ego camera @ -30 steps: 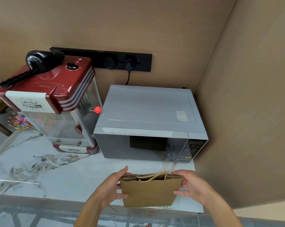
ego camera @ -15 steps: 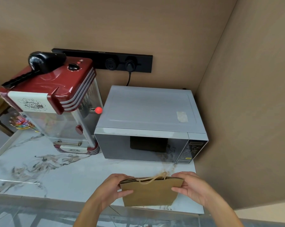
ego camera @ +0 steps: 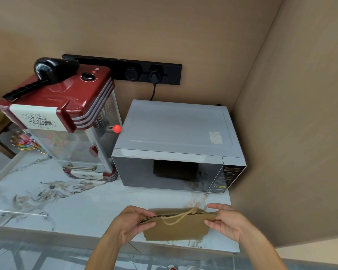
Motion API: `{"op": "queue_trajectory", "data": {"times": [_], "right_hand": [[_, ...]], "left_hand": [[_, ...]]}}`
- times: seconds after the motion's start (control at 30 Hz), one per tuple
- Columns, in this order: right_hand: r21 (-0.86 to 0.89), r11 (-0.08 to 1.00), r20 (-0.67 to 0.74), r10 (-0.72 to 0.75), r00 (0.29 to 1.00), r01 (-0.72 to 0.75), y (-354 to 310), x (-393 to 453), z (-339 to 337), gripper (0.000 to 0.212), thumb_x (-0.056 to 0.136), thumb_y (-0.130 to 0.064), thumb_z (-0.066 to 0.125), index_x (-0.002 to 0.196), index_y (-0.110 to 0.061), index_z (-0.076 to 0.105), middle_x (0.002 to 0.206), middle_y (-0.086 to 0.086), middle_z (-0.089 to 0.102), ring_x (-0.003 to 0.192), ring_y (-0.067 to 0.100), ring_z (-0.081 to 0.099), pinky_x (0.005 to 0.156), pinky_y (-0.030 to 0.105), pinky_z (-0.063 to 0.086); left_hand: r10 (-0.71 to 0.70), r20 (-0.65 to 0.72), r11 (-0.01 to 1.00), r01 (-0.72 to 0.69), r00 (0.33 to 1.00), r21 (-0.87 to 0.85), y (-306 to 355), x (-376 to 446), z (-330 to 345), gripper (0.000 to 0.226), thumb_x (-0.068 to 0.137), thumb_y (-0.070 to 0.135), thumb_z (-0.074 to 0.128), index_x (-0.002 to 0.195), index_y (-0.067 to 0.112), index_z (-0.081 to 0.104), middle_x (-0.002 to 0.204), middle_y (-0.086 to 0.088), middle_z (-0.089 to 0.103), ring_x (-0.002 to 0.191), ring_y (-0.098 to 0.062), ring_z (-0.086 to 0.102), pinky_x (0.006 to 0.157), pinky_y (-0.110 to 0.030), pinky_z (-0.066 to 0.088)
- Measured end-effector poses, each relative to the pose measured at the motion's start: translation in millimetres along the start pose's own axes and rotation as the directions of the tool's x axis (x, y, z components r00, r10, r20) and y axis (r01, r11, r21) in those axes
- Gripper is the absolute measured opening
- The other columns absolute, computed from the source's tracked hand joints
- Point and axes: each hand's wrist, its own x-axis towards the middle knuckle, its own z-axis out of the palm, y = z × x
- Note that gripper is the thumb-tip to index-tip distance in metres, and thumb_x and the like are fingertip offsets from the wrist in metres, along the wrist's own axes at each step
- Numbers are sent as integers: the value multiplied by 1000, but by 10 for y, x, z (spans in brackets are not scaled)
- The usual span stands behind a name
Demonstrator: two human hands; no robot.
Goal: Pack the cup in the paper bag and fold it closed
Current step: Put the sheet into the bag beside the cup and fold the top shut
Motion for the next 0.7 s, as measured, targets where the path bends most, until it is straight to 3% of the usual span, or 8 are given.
{"op": "queue_trajectory", "data": {"times": [0.13, 0.23, 0.3, 0.47, 0.6, 0.7], "right_hand": [[17, 1000, -29, -15, 999, 16, -15, 58, 35, 39, 90, 27, 34, 119, 8, 52, 121, 36, 51, 87, 43, 63, 44, 32, 59], [9, 998, -44, -54, 998, 55, -26, 78, 74, 37, 90, 26, 36, 116, 8, 55, 124, 35, 49, 89, 41, 62, 45, 31, 59], [-1, 996, -51, -94, 994, 94, -29, 84, 83, 36, 89, 26, 40, 113, 8, 60, 121, 34, 52, 89, 39, 63, 48, 29, 60], [-18, 992, -6, -126, 992, 125, -35, 72, 85, 28, 84, 26, 56, 107, 11, 65, 103, 31, 64, 83, 36, 70, 55, 29, 61], [-173, 973, 9, -153, 988, 152, -6, 64, 53, 42, 69, 24, 74, 107, 8, 66, 105, 27, 67, 90, 34, 68, 83, 34, 56], [-402, 890, 27, -226, 974, 217, 48, 47, 41, 43, 68, 22, 75, 105, 0, 69, 89, 19, 61, 82, 28, 64, 79, 30, 49]], "left_hand": [[-10, -18, 1000, 9, 1000, -28, 54, 8, 6, 35, 89, -25, 46, 69, -15, 73, 118, -35, 62, 104, -44, 65, 54, -33, 62], [-4, -35, 1000, 4, 999, -14, 77, 25, -16, 23, 90, -23, 47, 83, -21, 69, 117, -35, 63, 102, -44, 66, 54, -33, 62], [20, -46, 1000, -20, 999, 0, 83, 27, -15, 21, 91, -23, 46, 91, -23, 67, 115, -35, 64, 99, -43, 69, 57, -34, 63], [102, -30, 990, -98, 994, 101, 93, 65, -15, 32, 88, -24, 46, 82, -12, 75, 111, -34, 67, 100, -36, 70, 69, -33, 63], [154, 2, 926, -145, 988, 347, 42, 99, -73, 26, 81, -15, 67, 85, 6, 81, 113, -13, 69, 107, -20, 63, 79, -22, 53], [233, -19, 883, -203, 972, 422, -61, 135, -79, 36, 75, -14, 70, 95, 15, 77, 116, -5, 64, 106, -20, 61, 81, -22, 48]]}}
